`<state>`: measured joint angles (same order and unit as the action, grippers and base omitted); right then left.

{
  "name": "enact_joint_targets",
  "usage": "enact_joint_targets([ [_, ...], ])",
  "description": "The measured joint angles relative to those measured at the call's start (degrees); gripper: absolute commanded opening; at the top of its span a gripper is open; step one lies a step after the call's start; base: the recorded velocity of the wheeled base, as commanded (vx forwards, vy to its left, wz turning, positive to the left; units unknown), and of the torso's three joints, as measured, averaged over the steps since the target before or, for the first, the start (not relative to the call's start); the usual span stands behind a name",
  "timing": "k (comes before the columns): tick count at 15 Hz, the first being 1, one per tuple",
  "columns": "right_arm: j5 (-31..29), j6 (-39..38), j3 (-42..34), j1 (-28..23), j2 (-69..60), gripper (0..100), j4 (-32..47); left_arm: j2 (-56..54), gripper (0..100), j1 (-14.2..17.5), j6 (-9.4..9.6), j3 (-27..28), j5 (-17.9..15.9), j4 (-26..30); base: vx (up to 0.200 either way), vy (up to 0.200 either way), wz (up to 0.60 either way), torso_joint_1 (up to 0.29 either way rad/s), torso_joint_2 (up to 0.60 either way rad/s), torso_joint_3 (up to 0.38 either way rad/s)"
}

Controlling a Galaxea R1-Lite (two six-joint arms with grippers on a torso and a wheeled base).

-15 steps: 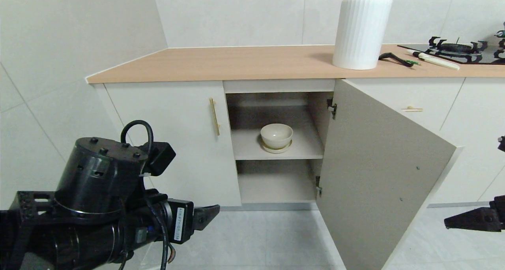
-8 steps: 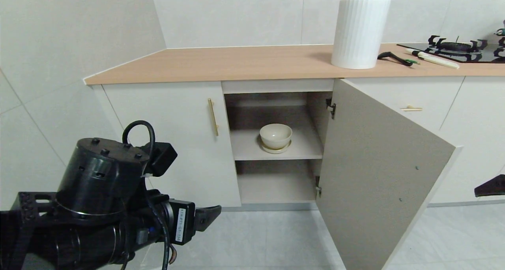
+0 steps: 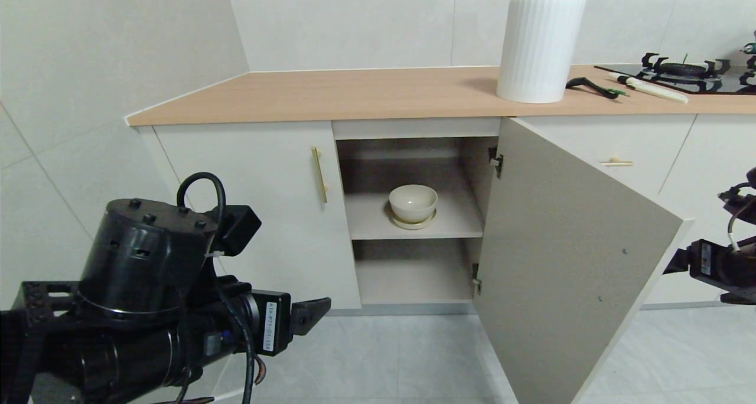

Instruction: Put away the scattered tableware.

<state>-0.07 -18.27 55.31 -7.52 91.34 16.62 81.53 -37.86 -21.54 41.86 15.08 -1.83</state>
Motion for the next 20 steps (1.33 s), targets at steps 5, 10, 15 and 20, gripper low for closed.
enact_joint_targets([
  [5, 3.4, -3.5, -1.3, 6.1, 3.9, 100, -2.3, -0.7, 100, 0.3, 0.01, 0.1, 0.0, 0.0, 0.000, 0.000, 0.00, 0.000, 0.00, 0.000],
  [10, 3.6, -6.5, -0.6, 17.4, 4.5, 100, -2.6, -1.4, 100, 1.0, 0.09, 0.3, -0.1, 0.0, 0.000, 0.000, 0.00, 0.000, 0.00, 0.000],
  [15, 3.7, -6.8, 7.5, 27.3, 9.2, 100, -3.4, -2.0, 100, 1.7, 0.11, 0.3, 0.0, -0.1, 0.000, 0.000, 0.00, 0.000, 0.00, 0.000],
  [20, 3.7, -6.7, 18.2, 30.7, 18.1, 100, -3.1, -2.5, 100, 2.7, 0.17, 0.7, 0.0, -0.1, 0.000, 0.000, 0.00, 0.000, 0.00, 0.000],
])
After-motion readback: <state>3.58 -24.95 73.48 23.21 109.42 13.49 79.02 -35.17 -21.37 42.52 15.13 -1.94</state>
